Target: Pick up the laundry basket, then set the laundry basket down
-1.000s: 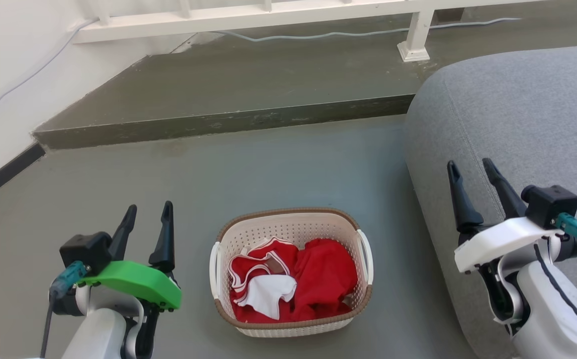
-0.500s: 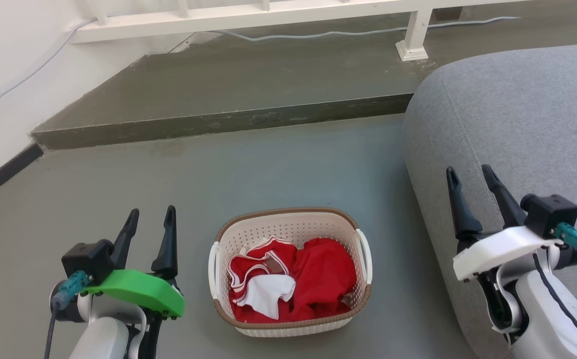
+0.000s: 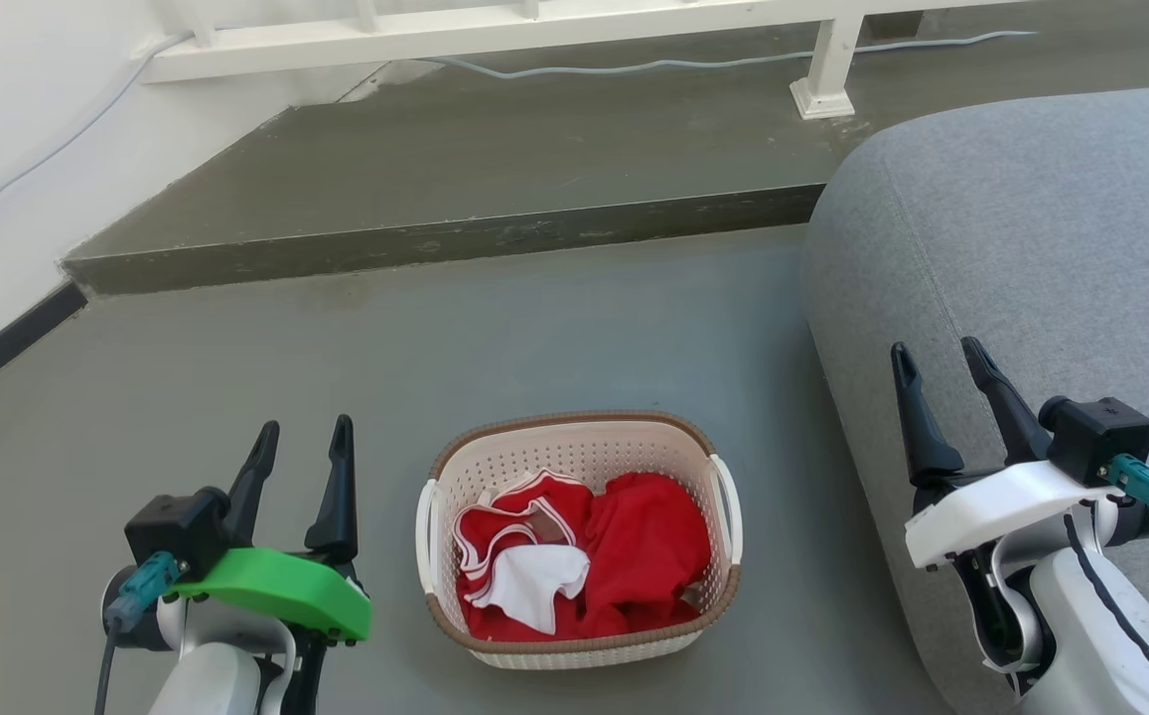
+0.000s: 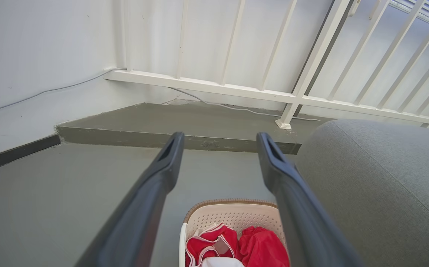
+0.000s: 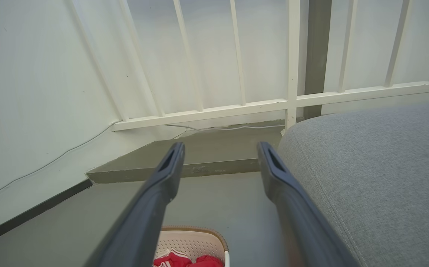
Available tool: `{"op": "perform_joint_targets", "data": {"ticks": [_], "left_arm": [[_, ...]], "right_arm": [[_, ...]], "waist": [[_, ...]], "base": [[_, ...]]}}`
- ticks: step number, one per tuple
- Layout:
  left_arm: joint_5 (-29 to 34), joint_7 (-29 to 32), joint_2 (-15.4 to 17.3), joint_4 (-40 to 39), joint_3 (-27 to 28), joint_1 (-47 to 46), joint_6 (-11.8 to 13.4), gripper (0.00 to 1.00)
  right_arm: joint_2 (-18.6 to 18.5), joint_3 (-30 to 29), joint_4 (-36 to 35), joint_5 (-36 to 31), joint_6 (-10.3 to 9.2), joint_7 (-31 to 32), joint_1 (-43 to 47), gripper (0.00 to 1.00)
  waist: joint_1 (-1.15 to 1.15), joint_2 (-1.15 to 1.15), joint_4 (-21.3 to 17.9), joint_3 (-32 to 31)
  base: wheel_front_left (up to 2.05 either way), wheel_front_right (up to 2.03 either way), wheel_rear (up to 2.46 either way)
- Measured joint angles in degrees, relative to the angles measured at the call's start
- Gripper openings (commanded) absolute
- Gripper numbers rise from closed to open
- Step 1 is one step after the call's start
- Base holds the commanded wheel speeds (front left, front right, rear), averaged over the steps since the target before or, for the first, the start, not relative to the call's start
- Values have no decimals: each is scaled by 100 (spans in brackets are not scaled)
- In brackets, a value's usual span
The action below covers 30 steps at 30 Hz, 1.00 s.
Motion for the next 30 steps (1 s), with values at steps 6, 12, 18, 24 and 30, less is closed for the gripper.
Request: {"op": "perform_joint_targets", "data": {"ticks": [6,12,18,24,30], "left_arm": [[33,0,-10,-54,46,51,-33,100],[107,10,-38,-85,83,128,-79,0],[78,20,-79,213,14,333,-79,0],[-282,131,-86,215,134,336,-96,0],[-758,275,-96,215,216,336,-100,0]], "right_arm": [[25,-21,-9,-25,23,0,0,100],[54,-40,14,-48,45,1,7,0],[207,20,257,-1,43,19,309,0],[226,-100,253,327,98,90,316,0],[310,-219,249,856,145,197,316,0]], "waist": [[0,0,0,2],[0,0,-4,7],[0,0,-4,6],[0,0,17,-14],[0,0,37,-30]], "base": [[0,0,0],[0,0,0],[0,0,0],[0,0,0],[0,0,0]]}}
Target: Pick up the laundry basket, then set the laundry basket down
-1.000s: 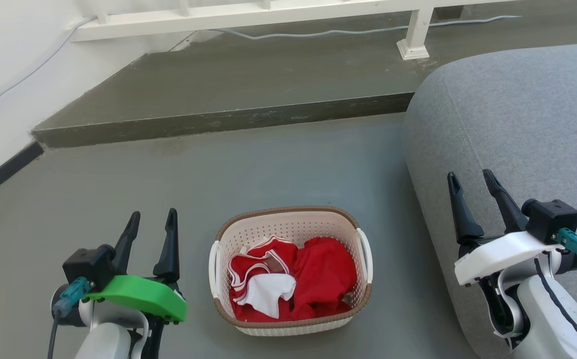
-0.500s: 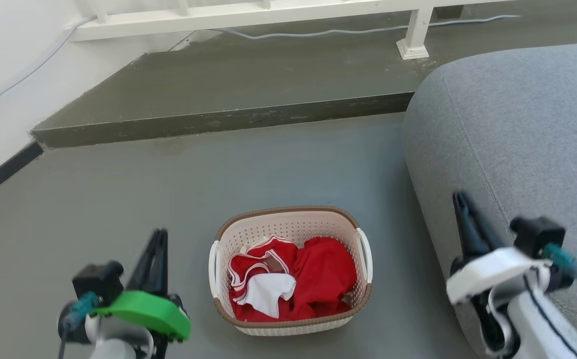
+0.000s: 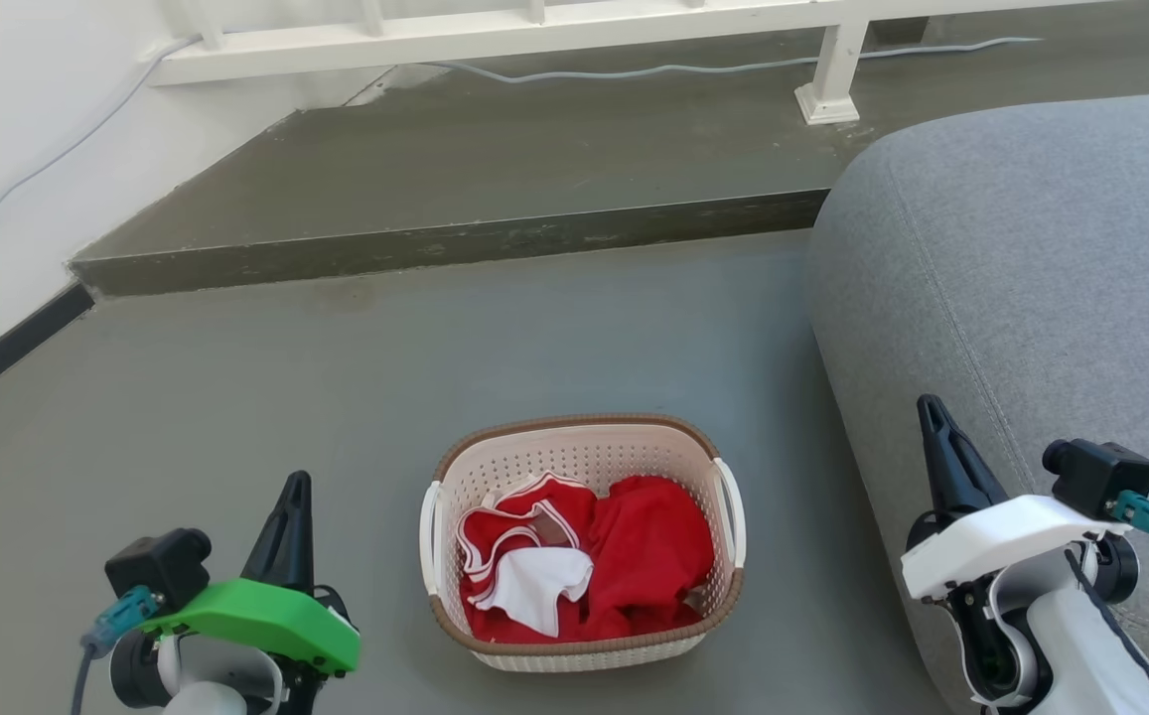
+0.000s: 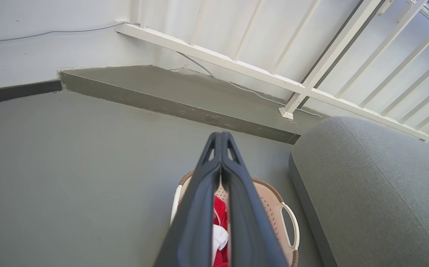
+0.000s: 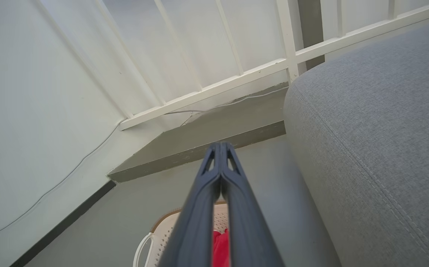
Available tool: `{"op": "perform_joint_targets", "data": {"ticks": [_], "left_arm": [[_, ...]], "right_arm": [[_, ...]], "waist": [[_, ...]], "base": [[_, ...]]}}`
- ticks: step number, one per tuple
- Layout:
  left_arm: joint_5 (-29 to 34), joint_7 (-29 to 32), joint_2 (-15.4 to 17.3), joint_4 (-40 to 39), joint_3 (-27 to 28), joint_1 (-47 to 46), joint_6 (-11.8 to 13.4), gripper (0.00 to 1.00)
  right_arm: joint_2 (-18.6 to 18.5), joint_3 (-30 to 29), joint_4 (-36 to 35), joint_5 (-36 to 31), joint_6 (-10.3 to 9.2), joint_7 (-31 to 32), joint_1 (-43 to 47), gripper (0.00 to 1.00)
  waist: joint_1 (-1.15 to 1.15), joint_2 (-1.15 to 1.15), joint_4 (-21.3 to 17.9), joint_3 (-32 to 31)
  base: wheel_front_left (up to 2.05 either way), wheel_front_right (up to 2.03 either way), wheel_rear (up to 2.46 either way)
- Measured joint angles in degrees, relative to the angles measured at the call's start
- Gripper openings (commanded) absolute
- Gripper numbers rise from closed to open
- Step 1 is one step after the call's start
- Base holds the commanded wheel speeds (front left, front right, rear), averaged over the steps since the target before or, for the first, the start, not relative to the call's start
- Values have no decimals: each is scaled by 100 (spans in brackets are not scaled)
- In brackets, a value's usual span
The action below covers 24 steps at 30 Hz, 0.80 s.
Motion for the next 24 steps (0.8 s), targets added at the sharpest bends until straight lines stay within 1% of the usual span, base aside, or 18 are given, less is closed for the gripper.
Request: {"op": "perform_joint_targets", "data": {"ticks": [9,12,24], "left_arm": [[-543,175,-38,-4,181,0,-49,0],[-721,248,-67,-4,248,0,-54,0],[-1477,500,-87,-12,499,0,-103,0]], "right_arm": [[53,-230,-7,598,57,209,0,0],[66,-312,-7,781,107,267,0,0],[192,-589,-7,1612,205,524,1,0]], "waist": [[0,0,29,-24],[0,0,38,-31],[0,0,74,-63]], "base": [[0,0,0],[0,0,0],[0,0,0]]}}
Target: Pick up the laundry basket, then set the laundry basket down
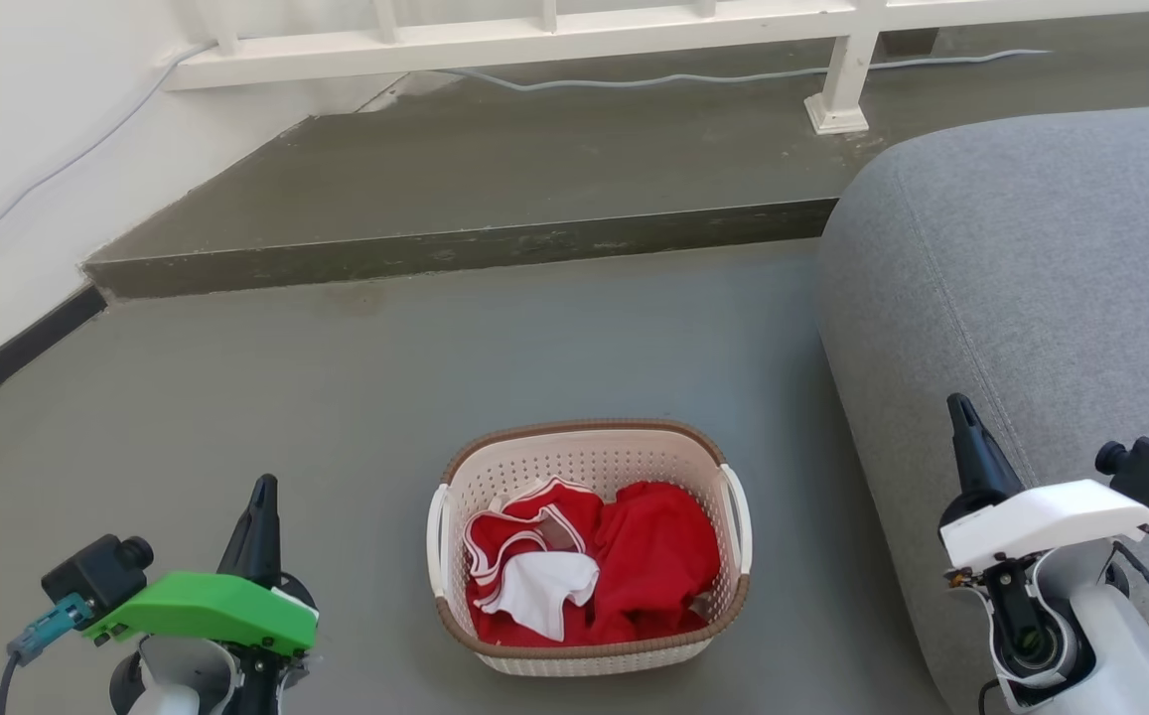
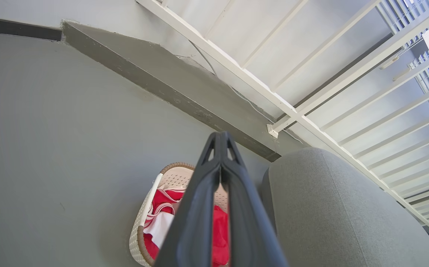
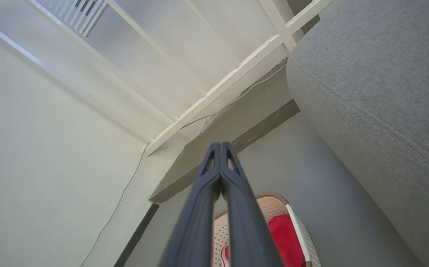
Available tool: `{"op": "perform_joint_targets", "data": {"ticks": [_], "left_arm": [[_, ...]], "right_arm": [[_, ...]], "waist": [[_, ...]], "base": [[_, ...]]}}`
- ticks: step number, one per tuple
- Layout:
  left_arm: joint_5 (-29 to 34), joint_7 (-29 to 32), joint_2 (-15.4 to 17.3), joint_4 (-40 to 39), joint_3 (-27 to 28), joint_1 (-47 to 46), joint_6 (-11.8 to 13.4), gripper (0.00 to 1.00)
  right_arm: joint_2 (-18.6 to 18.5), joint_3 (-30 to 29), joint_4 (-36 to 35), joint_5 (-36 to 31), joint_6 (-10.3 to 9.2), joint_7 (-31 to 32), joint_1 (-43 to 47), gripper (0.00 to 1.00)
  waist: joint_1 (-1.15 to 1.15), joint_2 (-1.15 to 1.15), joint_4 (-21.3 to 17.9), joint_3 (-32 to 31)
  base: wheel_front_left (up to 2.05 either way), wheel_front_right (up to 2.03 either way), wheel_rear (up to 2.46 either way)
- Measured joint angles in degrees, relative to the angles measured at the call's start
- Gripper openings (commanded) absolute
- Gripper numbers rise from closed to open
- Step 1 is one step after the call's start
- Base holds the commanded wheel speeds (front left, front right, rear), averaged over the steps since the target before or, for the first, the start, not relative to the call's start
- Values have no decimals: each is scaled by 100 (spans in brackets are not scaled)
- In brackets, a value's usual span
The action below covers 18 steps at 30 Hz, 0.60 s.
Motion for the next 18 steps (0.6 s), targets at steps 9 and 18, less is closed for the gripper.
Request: {"op": "perform_joint_targets", "data": {"ticks": [9,18], "left_arm": [[-598,197,-14,-11,171,0,-44,0],[-1132,354,-24,-25,336,0,-94,0]], "right_arm": [[35,-222,1,593,66,187,0,0],[97,-445,3,1204,153,352,0,0]], "waist": [[0,0,27,-23],[0,0,53,-47]], "base": [[0,0,0],[0,0,0]]}}
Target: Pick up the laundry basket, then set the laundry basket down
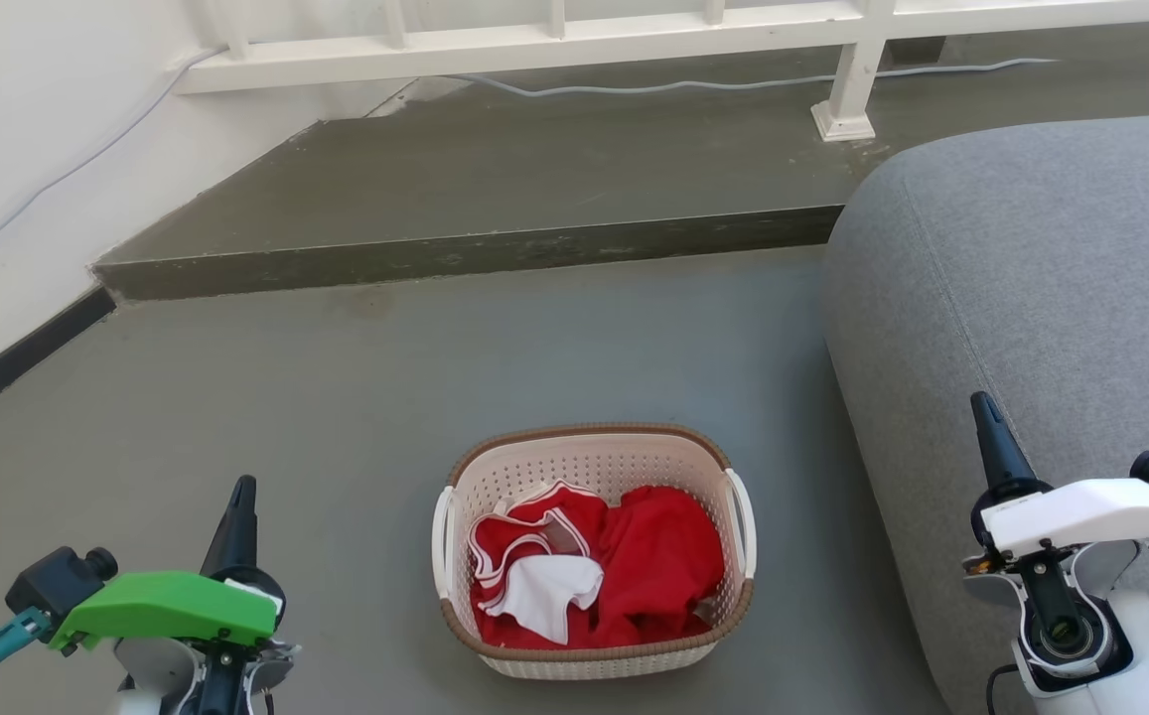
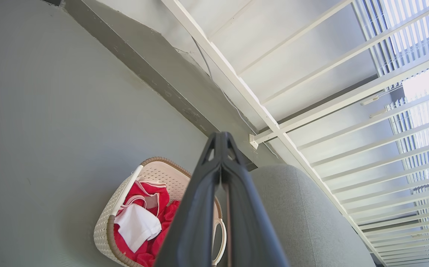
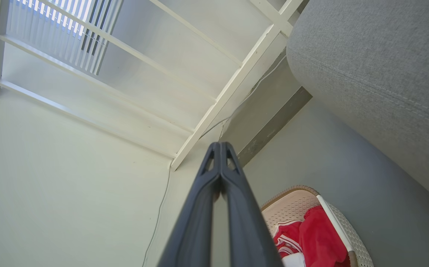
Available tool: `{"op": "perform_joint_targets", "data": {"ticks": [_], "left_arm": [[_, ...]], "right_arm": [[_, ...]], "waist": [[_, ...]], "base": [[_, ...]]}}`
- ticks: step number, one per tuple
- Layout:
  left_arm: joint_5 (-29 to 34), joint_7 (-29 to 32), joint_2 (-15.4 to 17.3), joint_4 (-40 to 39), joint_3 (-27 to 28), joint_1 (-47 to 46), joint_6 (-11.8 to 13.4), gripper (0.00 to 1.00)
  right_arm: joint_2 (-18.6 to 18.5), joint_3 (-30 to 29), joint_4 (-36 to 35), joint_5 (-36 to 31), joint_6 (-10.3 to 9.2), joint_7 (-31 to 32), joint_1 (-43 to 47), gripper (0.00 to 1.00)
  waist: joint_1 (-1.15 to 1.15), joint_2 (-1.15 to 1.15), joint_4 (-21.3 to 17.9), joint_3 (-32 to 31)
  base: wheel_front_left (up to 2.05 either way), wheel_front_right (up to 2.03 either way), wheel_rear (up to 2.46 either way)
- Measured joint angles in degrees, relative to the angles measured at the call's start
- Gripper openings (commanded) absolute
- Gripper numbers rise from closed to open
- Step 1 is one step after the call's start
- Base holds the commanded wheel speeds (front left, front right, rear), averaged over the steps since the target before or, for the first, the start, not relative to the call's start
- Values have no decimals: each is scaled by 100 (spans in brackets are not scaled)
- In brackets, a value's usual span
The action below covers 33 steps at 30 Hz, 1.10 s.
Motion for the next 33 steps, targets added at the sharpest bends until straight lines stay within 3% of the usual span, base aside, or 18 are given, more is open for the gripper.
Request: {"op": "perform_joint_targets", "data": {"ticks": [33], "left_arm": [[-2048,648,-32,-112,611,0,-125,0]], "right_arm": [[264,-764,15,2142,302,622,0,0]], "waist": [[0,0,94,-83]], "base": [[0,0,0]]}}
